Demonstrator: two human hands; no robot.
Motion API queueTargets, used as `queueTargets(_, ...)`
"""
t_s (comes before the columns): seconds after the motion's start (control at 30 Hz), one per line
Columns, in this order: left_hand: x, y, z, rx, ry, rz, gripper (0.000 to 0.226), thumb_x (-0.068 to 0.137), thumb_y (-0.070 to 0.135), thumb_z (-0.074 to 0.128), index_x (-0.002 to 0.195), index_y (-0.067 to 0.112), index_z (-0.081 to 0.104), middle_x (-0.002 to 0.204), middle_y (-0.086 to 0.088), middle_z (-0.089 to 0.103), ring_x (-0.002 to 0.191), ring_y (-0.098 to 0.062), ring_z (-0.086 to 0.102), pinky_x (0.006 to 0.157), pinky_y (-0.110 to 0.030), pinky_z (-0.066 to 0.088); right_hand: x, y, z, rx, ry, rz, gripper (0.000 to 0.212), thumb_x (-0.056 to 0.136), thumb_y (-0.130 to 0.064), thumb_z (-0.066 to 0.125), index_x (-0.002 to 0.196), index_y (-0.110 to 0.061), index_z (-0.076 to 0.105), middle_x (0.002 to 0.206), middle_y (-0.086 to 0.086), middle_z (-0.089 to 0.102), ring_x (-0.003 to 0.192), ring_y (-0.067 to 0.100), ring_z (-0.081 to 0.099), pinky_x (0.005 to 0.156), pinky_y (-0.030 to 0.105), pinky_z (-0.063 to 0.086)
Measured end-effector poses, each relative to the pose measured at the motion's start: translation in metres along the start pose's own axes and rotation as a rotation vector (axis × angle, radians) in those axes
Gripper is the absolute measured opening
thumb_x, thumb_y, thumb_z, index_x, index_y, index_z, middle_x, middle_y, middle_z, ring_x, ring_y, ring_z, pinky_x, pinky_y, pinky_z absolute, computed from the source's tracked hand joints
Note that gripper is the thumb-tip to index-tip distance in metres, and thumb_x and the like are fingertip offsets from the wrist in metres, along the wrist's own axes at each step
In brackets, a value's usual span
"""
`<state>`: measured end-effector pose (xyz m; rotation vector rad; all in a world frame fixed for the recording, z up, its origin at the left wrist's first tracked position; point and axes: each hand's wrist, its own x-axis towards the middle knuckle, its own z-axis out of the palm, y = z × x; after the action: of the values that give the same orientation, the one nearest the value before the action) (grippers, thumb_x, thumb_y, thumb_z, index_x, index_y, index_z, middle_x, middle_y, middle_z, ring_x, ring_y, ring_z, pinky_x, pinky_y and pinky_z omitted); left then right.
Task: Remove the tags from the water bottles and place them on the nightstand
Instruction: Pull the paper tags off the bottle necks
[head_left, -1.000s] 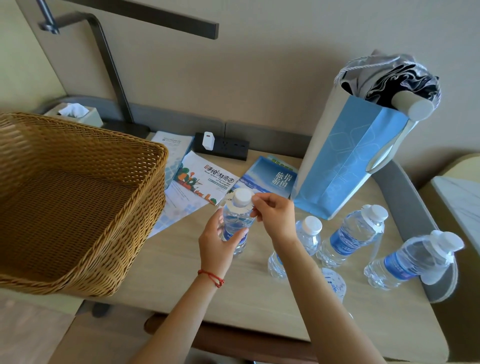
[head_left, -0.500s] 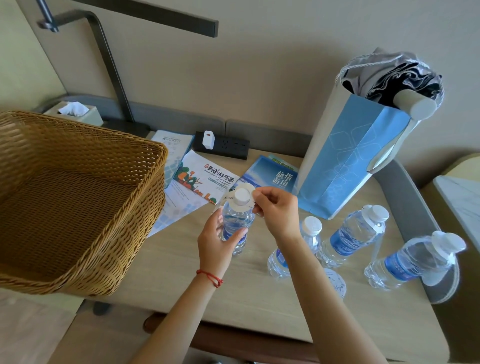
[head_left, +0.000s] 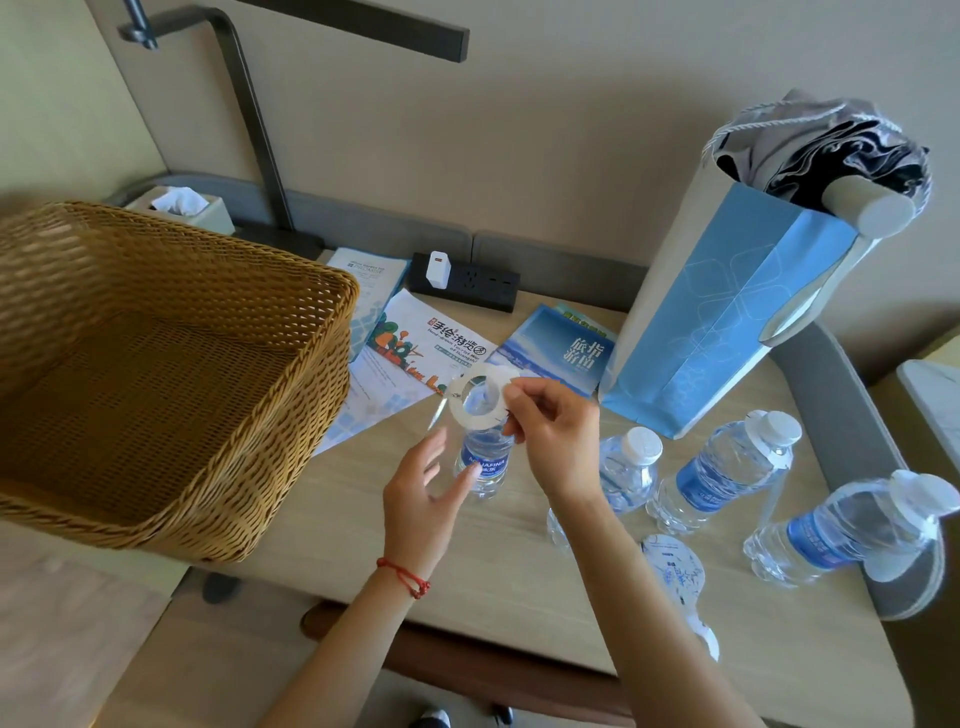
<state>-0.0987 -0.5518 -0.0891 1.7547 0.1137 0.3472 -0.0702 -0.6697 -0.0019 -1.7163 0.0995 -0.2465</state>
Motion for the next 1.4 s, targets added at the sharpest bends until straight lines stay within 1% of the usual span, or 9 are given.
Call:
queueTargets(0.13, -0.018, -0.005, -0.029, 0.063, 0.052, 0.047, 0.034, 0.073, 0.008, 0.073, 0.106, 0.011, 0.063, 0.107, -0.001, 0.065, 0.101, -0.012, 0.062, 0.085, -0.014, 0.048, -0.023, 0.014, 0.011, 0.065, -0.025, 0.038, 0.023, 0.086, -0.005, 0.060, 0.070, -0.020, 0.065, 0.043, -0.008, 0.057, 0.043, 0.004, 0.051, 0.049, 0.015, 0.044)
queueTargets(0.43, -0.050, -0.021, -0.083, 0.319, 0.147, 0.047, 0.021, 0.075, 0.005, 0.071, 0.096, 0.004, 0.069, 0.096, -0.006, 0.070, 0.089, -0.016, 0.064, 0.080, -0.026, 0.049, -0.056, 0.094, 0.045, -0.106, -0.131, 0.285, 0.020, 0.085, -0.004, 0.059, 0.070, -0.016, 0.063, 0.046, -0.001, 0.057, 0.040, 0.003, 0.050, 0.052, 0.023, 0.046)
queueTargets(0.57, -0.052, -0.023, -0.089, 0.353, 0.138, 0.052, 0.021, 0.075, 0.005, 0.071, 0.096, 0.005, 0.069, 0.097, -0.005, 0.070, 0.090, -0.014, 0.063, 0.081, -0.024, 0.048, -0.059, 0.124, 0.044, -0.256, -0.136, 0.388, 0.014, 0.084, -0.007, 0.059, 0.072, -0.012, 0.065, 0.052, 0.000, 0.060, 0.038, -0.001, 0.052, 0.047, 0.010, 0.041)
queueTargets(0.67, -0.051, -0.023, -0.088, 0.363, 0.110, 0.079, 0.020, 0.075, 0.004, 0.072, 0.094, 0.004, 0.069, 0.095, -0.006, 0.071, 0.089, -0.015, 0.064, 0.082, -0.023, 0.048, -0.059, 0.134, 0.040, -0.355, -0.146, 0.446, 0.014, 0.083, -0.009, 0.057, 0.073, -0.013, 0.066, 0.055, -0.001, 0.062, 0.048, 0.006, 0.058, 0.045, 0.010, 0.040)
queueTargets(0.83, -0.048, -0.022, -0.083, 0.377, 0.019, 0.134, 0.019, 0.075, 0.003, 0.072, 0.093, 0.004, 0.069, 0.094, -0.006, 0.070, 0.088, -0.014, 0.063, 0.080, -0.020, 0.047, -0.059, 0.138, 0.032, -0.484, -0.178, 0.474, 0.015, 0.081, -0.013, 0.055, 0.079, -0.010, 0.070, 0.068, 0.007, 0.066, 0.076, 0.026, 0.064, 0.068, 0.030, 0.050)
queueTargets(0.97, -0.046, -0.021, -0.077, 0.377, -0.056, 0.201, 0.020, 0.074, 0.002, 0.073, 0.093, 0.005, 0.068, 0.092, -0.005, 0.070, 0.088, -0.005, 0.059, 0.079, -0.018, 0.046, -0.062, 0.133, 0.023, -0.522, -0.128, 0.441, 0.022, 0.083, -0.022, 0.058, 0.100, -0.012, 0.066, 0.077, 0.001, 0.067, 0.086, 0.026, 0.064, 0.074, 0.031, 0.049)
queueTargets(1.07, -0.044, -0.019, -0.071, 0.383, -0.115, 0.238, 0.020, 0.073, 0.003, 0.073, 0.093, 0.004, 0.067, 0.092, -0.006, 0.070, 0.088, -0.010, 0.061, 0.080, -0.021, 0.046, -0.067, 0.123, 0.014, -0.584, -0.120, 0.389, 0.032, 0.084, -0.027, 0.059, 0.113, -0.014, 0.062, 0.079, -0.005, 0.063, 0.093, 0.024, 0.061, 0.074, 0.026, 0.041)
queueTargets(1.17, -0.044, -0.013, -0.062, 0.390, -0.154, 0.278, 0.022, 0.072, 0.004, 0.074, 0.093, 0.002, 0.068, 0.092, -0.009, 0.071, 0.088, -0.012, 0.061, 0.080, -0.023, 0.046, -0.077, 0.110, 0.001, -0.593, -0.153, 0.302, 0.030, 0.085, -0.029, 0.060, 0.111, -0.014, 0.063, 0.100, 0.003, 0.068, 0.092, 0.019, 0.062, 0.077, 0.026, 0.045)
queueTargets(1.4, -0.063, 0.017, -0.025, 0.401, -0.259, 0.371, 0.024, 0.075, 0.018, 0.064, 0.094, 0.004, 0.068, 0.093, -0.007, 0.069, 0.090, -0.012, 0.059, 0.083, -0.019, 0.043, -0.113, 0.083, -0.058, -0.688, -0.124, 0.027, 0.030, 0.087, -0.033, 0.059, 0.113, -0.018, 0.062, 0.113, -0.001, 0.065, 0.099, 0.019, 0.062, 0.081, 0.033, 0.050)
